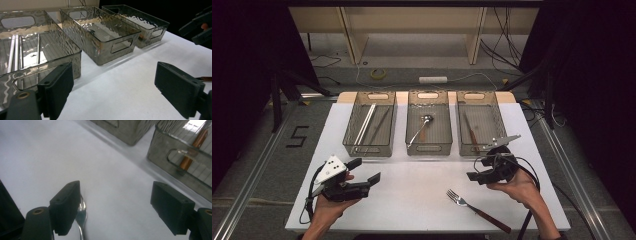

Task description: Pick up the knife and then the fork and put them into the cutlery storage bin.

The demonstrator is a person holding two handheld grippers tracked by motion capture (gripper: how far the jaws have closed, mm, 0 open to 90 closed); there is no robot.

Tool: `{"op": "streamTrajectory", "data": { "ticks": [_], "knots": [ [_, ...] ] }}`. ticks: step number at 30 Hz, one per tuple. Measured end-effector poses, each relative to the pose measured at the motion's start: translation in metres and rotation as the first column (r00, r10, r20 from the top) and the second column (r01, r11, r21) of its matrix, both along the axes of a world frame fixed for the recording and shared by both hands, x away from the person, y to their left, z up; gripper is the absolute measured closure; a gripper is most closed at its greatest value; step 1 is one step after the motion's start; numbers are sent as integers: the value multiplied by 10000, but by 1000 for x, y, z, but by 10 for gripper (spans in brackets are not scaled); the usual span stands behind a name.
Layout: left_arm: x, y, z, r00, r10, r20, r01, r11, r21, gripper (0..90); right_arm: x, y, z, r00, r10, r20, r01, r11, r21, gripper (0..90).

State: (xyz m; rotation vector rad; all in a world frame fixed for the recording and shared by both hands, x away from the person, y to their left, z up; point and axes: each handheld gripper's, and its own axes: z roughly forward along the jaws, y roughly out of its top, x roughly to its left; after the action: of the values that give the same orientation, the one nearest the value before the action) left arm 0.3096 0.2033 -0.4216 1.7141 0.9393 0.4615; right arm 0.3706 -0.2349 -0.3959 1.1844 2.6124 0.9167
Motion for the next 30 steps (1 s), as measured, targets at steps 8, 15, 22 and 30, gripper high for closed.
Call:
{"op": "streamTrajectory", "data": {
  "ticks": [8,15,22,30],
  "knots": [
    [0,1,0,10000,31,8,-31,10000,-57,151,-13,3,-8,9981,368,-502,-405,9964,-747,261],
    [0,1,0,10000,69,10,-69,9999,-105,151,-22,9,-11,9948,715,-727,-792,9908,-1100,251],
    [0,2,0,10000,74,7,-74,9999,-114,151,-28,12,-14,9915,897,-940,-1023,9850,-1387,258],
    [0,4,0,9999,110,-8,-110,9998,-147,151,-35,15,-16,9877,1081,-1133,-1268,9767,-1729,275]
  ]
}}
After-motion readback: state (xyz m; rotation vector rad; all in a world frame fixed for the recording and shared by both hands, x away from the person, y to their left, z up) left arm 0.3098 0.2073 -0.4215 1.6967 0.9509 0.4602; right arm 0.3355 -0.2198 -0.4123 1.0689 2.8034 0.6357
